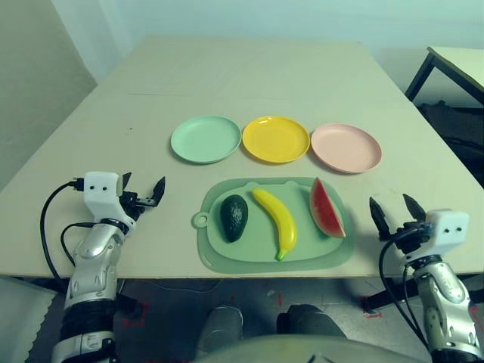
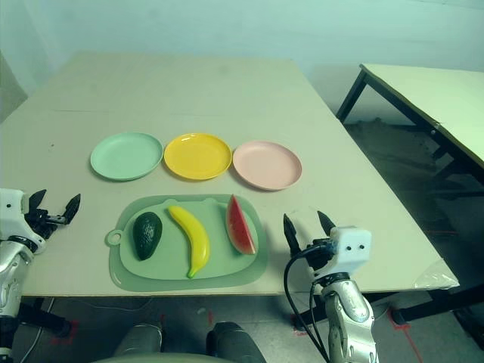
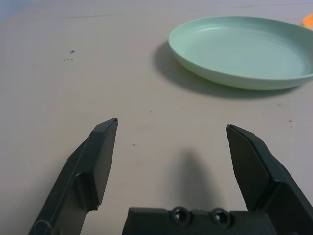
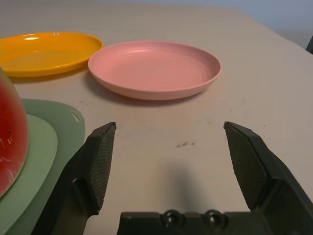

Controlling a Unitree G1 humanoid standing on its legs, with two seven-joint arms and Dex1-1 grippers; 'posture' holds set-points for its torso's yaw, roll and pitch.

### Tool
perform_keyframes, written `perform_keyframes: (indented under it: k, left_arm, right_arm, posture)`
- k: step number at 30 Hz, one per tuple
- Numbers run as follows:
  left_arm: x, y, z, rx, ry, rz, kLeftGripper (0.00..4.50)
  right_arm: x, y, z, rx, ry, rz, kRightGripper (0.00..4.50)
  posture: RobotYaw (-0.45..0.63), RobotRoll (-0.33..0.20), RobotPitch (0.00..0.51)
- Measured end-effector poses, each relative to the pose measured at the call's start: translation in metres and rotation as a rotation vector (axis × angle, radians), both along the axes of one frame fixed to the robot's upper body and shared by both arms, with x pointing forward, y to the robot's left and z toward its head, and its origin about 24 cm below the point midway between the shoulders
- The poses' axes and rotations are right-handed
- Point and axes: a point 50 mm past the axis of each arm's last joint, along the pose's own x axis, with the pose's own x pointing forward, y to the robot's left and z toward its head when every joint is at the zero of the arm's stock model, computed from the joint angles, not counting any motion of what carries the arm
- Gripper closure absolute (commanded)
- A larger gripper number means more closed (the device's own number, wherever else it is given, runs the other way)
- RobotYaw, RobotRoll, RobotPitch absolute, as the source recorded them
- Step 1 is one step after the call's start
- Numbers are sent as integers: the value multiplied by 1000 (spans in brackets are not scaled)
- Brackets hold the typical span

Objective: Place the fruits into color-matched plates.

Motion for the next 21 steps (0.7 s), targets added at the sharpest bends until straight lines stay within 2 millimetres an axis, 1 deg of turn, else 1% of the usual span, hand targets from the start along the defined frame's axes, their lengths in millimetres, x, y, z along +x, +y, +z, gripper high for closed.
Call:
perform_keyframes:
  k: [6, 10, 14, 16, 19, 21]
  left_arm:
    - [13, -4, 7, -3, -21, -24, 0]
    - [10, -3, 4, -2, -12, -21, 0]
    - [2, -1, 1, -5, 2, -12, 0]
    - [1, 2, 2, -15, -3, -2, 0]
    - [0, 6, 10, -9, -15, -60, 0]
    - [1, 3, 16, -22, -25, -159, 0]
  right_arm:
    - [-4, 4, -2, 20, 1, -13, 74]
    - [-6, 3, -1, 11, 3, -6, 74]
    - [-9, 2, -2, 5, 9, -1, 74]
    - [-10, 1, -1, -3, 11, 6, 74]
    - [-13, -3, -1, -31, 25, 26, 74]
    - [-14, -5, 3, -69, 28, 71, 74]
  posture:
    - [92, 0, 51]
    - [102, 0, 60]
    - [89, 0, 61]
    - [75, 0, 56]
    - [67, 0, 56]
    - [55, 0, 56]
